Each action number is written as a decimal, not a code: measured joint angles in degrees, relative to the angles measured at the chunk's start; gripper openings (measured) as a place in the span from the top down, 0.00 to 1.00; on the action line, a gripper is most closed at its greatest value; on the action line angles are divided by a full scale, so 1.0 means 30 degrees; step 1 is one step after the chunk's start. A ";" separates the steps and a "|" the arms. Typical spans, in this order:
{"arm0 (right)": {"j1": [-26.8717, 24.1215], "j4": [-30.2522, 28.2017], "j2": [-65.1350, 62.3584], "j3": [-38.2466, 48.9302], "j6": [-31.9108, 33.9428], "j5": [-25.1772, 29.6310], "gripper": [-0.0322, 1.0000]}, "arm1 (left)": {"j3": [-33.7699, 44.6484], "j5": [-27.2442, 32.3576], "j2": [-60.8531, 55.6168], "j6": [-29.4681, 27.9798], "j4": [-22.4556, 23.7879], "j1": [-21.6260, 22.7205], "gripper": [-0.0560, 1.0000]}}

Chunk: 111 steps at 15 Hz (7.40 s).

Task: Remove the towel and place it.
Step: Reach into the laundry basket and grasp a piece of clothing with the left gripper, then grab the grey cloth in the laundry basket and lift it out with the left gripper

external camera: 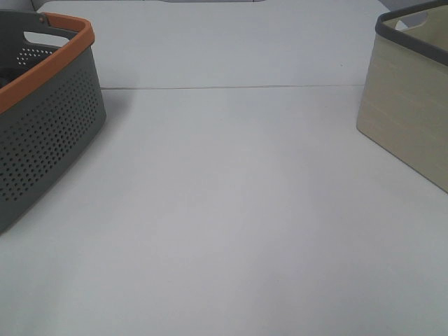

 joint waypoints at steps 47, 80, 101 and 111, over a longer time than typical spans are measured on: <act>0.0000 0.0000 0.0000 0.0000 0.0000 0.0000 0.24 | -1.5565 0.1853 2.0474 1.3216 -0.3476 0.0000 0.02; 0.0000 0.0000 0.0000 0.0000 0.0000 0.0000 0.24 | -1.6119 -1.1325 3.8274 2.8419 0.7429 0.2215 0.02; 0.0000 0.0000 0.0000 0.0000 0.0000 0.0000 0.24 | -1.6100 -1.1784 3.8732 2.4198 0.6513 0.1337 0.95; 0.0000 0.0000 0.0000 0.0000 0.0000 0.0000 0.24 | -1.6711 -1.0714 3.3747 1.5680 0.6303 0.1184 0.95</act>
